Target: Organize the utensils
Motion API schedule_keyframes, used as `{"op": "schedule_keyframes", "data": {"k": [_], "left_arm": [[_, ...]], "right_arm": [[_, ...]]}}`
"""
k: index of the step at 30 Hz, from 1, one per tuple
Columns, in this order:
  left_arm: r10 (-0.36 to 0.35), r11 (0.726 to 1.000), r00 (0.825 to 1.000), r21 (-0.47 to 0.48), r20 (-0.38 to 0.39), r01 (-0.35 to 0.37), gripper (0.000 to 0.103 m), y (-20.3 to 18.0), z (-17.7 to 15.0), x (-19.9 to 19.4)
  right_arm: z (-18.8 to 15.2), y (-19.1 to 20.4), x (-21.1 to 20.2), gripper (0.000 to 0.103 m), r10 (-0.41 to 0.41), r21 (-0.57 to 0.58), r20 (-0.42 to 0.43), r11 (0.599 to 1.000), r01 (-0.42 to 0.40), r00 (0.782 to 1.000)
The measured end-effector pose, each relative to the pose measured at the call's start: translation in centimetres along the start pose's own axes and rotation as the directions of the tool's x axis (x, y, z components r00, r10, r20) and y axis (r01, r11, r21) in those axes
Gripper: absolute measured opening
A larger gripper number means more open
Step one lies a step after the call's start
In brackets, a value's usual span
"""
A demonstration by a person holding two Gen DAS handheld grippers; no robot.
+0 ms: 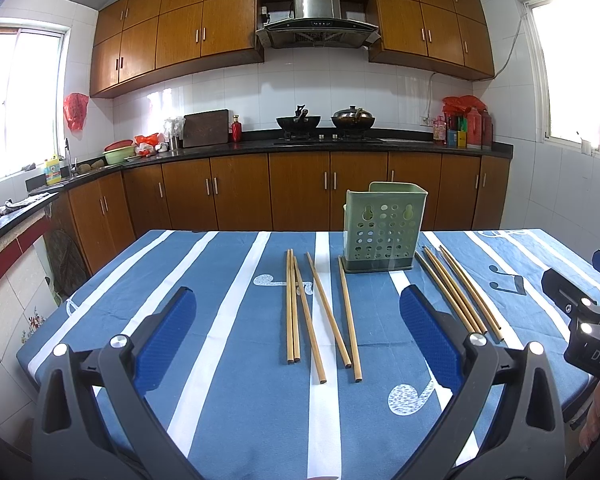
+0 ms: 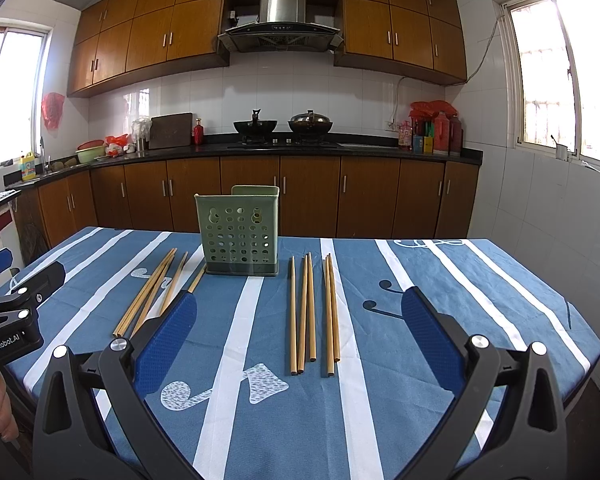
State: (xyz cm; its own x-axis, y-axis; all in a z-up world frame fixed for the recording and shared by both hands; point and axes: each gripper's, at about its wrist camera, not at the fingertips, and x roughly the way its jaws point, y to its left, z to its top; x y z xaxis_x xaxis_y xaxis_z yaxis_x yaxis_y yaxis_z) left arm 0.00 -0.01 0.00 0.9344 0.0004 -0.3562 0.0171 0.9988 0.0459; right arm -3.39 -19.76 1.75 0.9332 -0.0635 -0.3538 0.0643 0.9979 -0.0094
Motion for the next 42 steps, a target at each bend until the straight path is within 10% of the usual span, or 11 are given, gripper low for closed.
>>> {"op": "schedule_keyframes", "data": {"k": [42], "left_arm": [[-0.001, 1.000, 1.000, 0.000, -0.004, 0.001, 0.099, 0.01, -0.01, 0.00]], "right_arm": [[-0.29, -0.13, 0.14, 0.101, 0.001, 0.001, 0.000, 1.000, -0.001, 1.000]]}}
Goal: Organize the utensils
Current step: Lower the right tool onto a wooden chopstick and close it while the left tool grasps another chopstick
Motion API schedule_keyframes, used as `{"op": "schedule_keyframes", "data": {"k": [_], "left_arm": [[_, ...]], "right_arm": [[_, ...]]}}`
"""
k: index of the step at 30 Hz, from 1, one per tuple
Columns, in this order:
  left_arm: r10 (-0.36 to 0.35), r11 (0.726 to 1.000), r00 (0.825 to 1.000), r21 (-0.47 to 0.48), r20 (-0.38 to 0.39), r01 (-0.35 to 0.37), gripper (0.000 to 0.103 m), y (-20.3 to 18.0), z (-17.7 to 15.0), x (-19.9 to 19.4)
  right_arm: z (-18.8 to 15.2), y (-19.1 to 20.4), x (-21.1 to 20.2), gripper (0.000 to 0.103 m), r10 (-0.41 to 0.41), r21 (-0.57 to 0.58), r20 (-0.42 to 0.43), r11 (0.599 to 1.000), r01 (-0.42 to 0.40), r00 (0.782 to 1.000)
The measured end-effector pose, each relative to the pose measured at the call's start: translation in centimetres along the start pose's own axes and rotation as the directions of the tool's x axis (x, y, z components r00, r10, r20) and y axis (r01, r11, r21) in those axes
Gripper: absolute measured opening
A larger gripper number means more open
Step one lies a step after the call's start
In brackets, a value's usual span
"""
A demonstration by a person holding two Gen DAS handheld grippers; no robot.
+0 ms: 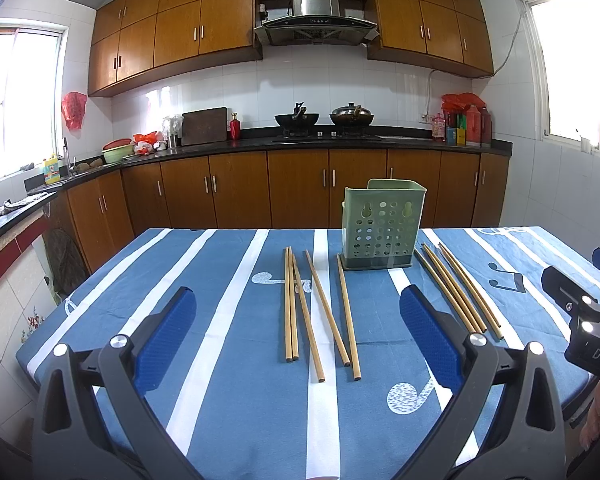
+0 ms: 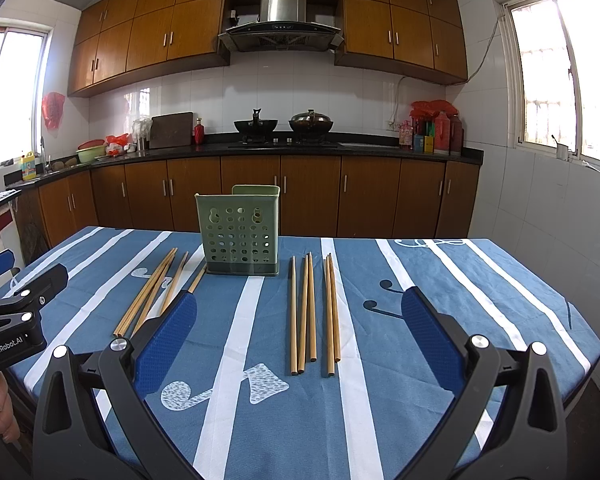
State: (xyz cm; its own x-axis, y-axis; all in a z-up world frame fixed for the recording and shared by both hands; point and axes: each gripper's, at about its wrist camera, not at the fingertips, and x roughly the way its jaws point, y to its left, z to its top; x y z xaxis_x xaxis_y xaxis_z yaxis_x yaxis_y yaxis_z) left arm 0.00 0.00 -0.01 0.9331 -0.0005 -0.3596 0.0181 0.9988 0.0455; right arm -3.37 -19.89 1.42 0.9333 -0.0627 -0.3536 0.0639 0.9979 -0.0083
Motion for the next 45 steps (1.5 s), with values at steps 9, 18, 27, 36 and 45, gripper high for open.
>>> {"op": "schedule_keyframes", "data": {"k": [9, 18, 27, 36, 45], "left_arm": [[0.000, 1.000, 1.000, -0.001, -0.007, 0.000, 0.099, 0.0, -0.1, 0.1], [0.028, 0.998, 0.978, -0.057, -0.205, -0.040, 0.099, 1.7, -2.5, 5.3], [0.040, 0.989, 0.936, -0.118, -0.351, -0.087, 0.099, 6.0, -3.4, 9.8], [0.034, 0.984, 0.900, -0.144, -0.434, -0.107, 0.087, 8.4, -3.2, 13.7], [0.008, 0.987, 0.887, -0.140, -0.462, -0.081, 0.074, 8.3, -3.5, 15.4]], "right_arm": [[-0.3, 0.0, 0.1, 0.101, 0.000, 0.001, -0.007, 1.000, 0.000, 1.000], [-1.9, -2.6, 4.8, 0.101, 0.042, 0.131, -0.201, 0.991, -0.016, 0.979], [-1.6, -7.3, 11.6, 0.070, -0.011, 0.225, -0.377, 0.969, 0.103, 0.926], [-3.1, -8.1, 19.4, 0.027, 0.108, 0.259, -0.539, 0.965, 0.042, 0.835], [-3.6, -7.5, 20.2, 0.021, 0.131, 0.231, -0.553, 0.973, 0.000, 0.823]]}}
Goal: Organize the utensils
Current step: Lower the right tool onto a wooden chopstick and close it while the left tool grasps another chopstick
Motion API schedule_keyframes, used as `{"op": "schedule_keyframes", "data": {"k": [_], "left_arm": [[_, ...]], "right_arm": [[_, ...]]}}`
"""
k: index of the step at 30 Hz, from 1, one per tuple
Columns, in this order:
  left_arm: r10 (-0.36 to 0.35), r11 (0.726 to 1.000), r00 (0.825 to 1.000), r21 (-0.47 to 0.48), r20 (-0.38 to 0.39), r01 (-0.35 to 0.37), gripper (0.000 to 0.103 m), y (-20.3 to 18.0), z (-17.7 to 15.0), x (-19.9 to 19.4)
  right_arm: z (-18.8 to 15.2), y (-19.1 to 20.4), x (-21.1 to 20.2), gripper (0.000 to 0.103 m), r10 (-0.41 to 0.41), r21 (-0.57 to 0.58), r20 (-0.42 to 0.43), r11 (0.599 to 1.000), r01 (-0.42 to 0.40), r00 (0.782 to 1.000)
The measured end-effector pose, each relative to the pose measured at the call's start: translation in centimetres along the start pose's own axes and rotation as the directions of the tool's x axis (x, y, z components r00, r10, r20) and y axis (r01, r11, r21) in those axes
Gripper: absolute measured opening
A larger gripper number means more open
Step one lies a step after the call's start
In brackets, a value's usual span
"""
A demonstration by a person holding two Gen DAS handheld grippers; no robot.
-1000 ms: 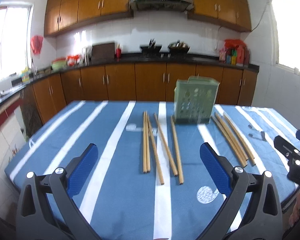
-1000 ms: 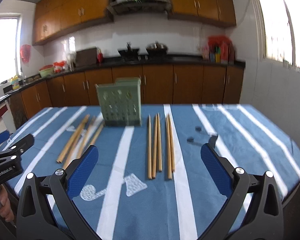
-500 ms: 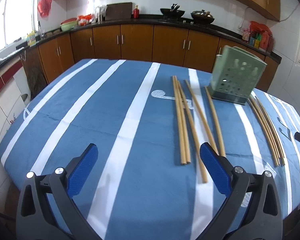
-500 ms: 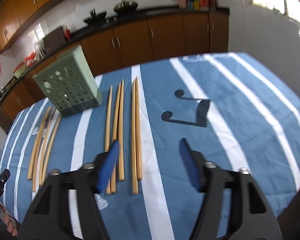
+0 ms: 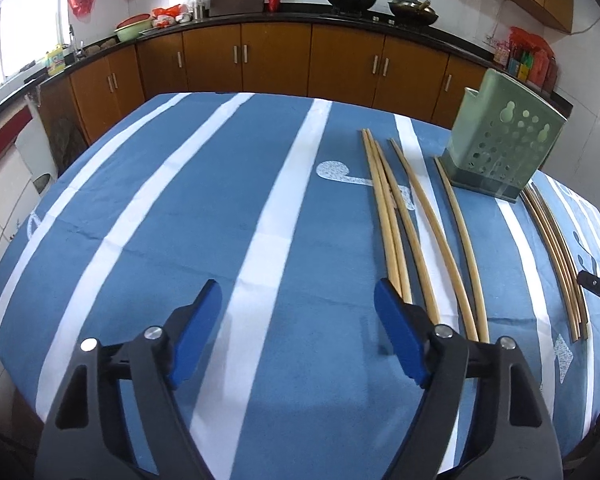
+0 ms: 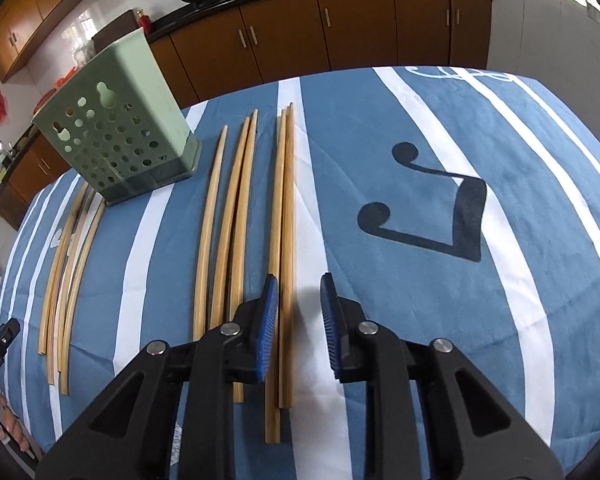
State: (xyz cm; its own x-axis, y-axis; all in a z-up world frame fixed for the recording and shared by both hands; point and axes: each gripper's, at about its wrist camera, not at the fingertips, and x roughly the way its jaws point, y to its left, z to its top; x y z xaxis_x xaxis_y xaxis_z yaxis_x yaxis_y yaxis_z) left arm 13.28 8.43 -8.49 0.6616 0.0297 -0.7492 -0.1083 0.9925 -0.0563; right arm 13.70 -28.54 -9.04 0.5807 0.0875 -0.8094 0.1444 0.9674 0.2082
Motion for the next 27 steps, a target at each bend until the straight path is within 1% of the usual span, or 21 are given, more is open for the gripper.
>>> {"op": "schedule_keyframes", "data": {"k": [4, 6, 8, 10, 13, 14, 15, 16, 17, 19, 20, 24, 27], "left_arm": [[-0.041, 0.999, 0.999, 0.013, -0.014, 0.041, 0.070, -0.7, 0.4, 0.7], [-0.062, 0.998, 0.998, 0.024, -0.028, 0.062, 0.065, -1.3, 0.7, 1.2], [-0.076, 0.996, 0.996, 0.034, -0.042, 0.077, 0.062, -1.6, 0.9, 1.6], [-0.083, 0.995, 0.995, 0.044, -0.056, 0.085, 0.059, -1.9, 1.1, 2.0], [-0.090, 0.994, 0.994, 0.064, -0.064, 0.094, 0.059, -2.4, 1.4, 2.3], [-0.091, 0.993, 0.994, 0.073, -0.068, 0.096, 0.058, -2.6, 1.5, 2.5], [-0.092, 0.992, 0.993, 0.080, -0.071, 0.097, 0.057, -2.7, 1.5, 2.6], [-0.094, 0.991, 0.993, 0.085, -0.076, 0.100, 0.056, -2.9, 1.6, 2.8], [-0.097, 0.991, 0.992, 0.090, -0.083, 0.104, 0.052, -3.0, 1.7, 3.0], [-0.106, 0.989, 0.989, 0.094, -0.099, 0.115, 0.047, -3.3, 1.8, 3.4], [-0.109, 0.988, 0.988, 0.096, -0.105, 0.119, 0.044, -3.5, 1.9, 3.5], [-0.117, 0.985, 0.987, 0.113, -0.111, 0.130, 0.034, -4.1, 2.2, 4.1], [-0.113, 0.982, 0.987, 0.136, -0.118, 0.128, 0.029, -4.4, 2.5, 4.5]], "right_arm": [[0.3, 0.0, 0.1, 0.018, 0.008, -0.018, 0.006, 1.000, -0.007, 1.000], [0.4, 0.2, 0.3, 0.015, 0.004, -0.035, 0.010, 0.999, -0.004, 1.000], [0.5, 0.4, 0.4, 0.015, -0.037, -0.064, 0.010, 0.997, 0.037, 0.999], [0.6, 0.2, 0.5, 0.015, -0.044, -0.062, 0.009, 0.997, 0.045, 0.999], [0.5, 0.2, 0.8, 0.015, -0.015, -0.058, -0.006, 0.998, 0.015, 1.000], [0.4, 0.5, 0.9, 0.014, -0.031, -0.083, 0.001, 0.996, 0.031, 1.000], [0.3, 1.0, 0.9, 0.011, -0.061, -0.120, 0.010, 0.991, 0.062, 0.998], [0.3, 1.2, 1.0, 0.009, -0.079, -0.126, 0.017, 0.989, 0.081, 0.997], [0.4, 0.9, 1.0, 0.008, -0.093, -0.103, 0.022, 0.990, 0.094, 0.995], [0.8, 0.1, 1.1, 0.008, -0.089, -0.050, 0.027, 0.995, 0.090, 0.996], [0.9, -0.1, 1.1, 0.008, -0.088, -0.042, 0.029, 0.995, 0.089, 0.996], [0.8, 0.1, 1.2, 0.008, -0.092, -0.067, 0.038, 0.993, 0.095, 0.995], [0.8, -0.1, 1.1, 0.008, -0.083, -0.066, 0.041, 0.994, 0.086, 0.996]]}}
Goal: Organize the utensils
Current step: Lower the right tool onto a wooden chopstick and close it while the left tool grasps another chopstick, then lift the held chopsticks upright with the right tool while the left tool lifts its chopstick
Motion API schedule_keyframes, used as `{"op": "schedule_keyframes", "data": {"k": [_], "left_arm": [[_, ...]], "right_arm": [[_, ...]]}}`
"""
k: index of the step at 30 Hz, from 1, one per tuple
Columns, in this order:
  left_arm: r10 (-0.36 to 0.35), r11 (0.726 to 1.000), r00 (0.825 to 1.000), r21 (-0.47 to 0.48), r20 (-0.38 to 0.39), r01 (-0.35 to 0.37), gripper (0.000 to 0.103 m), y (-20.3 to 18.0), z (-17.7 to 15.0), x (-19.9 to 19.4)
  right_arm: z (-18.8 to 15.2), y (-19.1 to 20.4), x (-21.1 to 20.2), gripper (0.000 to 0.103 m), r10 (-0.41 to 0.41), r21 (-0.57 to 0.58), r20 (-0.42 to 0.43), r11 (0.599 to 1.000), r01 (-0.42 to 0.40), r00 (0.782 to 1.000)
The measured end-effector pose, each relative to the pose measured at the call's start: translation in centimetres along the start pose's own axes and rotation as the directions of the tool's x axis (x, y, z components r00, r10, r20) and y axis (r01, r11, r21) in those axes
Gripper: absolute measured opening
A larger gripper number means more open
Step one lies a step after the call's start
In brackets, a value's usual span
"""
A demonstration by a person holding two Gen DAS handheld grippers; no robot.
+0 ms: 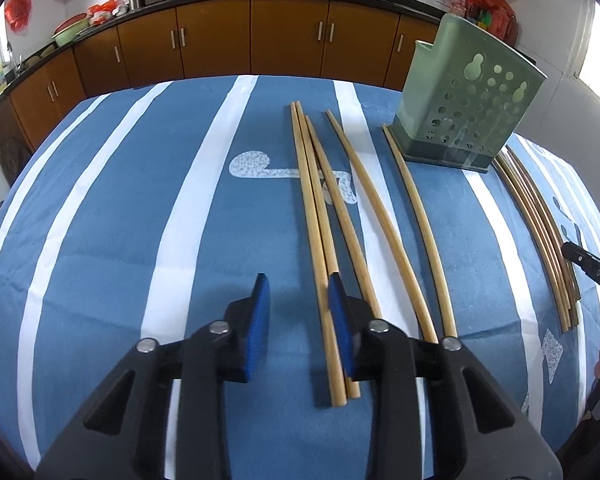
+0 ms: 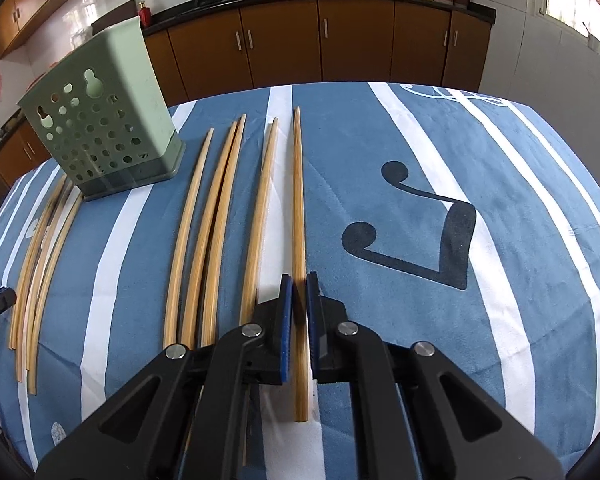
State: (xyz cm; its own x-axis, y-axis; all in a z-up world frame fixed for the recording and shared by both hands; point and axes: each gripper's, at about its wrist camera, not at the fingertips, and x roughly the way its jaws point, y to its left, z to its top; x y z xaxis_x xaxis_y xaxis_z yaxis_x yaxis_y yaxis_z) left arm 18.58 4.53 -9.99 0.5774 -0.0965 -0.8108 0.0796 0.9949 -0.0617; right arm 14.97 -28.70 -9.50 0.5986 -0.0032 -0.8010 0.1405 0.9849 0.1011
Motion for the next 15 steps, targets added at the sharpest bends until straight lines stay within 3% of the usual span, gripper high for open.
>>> {"op": "schedule_keyframes", "data": {"k": [7, 11, 15], "left_arm": [[0.040, 0.996, 0.999, 0.085, -0.014, -0.039, 0.024, -1.1, 0.9, 1.3], [0.060, 0.994, 0.998, 0.092, 0.000, -0.059, 0.010, -1.1, 1.7, 1.9], [0.091, 0.994, 0.996, 0.061, 0.006, -0.091, 0.008, 0.4, 3.0, 2.8]], "right_arm": [[-0.2, 0.3, -0.2, 0.008, 0.000, -0.004, -0.003, 1.000, 0.000, 1.000], [-0.1, 0.5, -0.2, 0.008, 0.000, -0.016, 0.006, 1.000, 0.000, 1.000], [0.6, -0.3, 0.3, 0.008, -0.034, 0.000, 0.028, 0.999, 0.034, 0.999]]}}
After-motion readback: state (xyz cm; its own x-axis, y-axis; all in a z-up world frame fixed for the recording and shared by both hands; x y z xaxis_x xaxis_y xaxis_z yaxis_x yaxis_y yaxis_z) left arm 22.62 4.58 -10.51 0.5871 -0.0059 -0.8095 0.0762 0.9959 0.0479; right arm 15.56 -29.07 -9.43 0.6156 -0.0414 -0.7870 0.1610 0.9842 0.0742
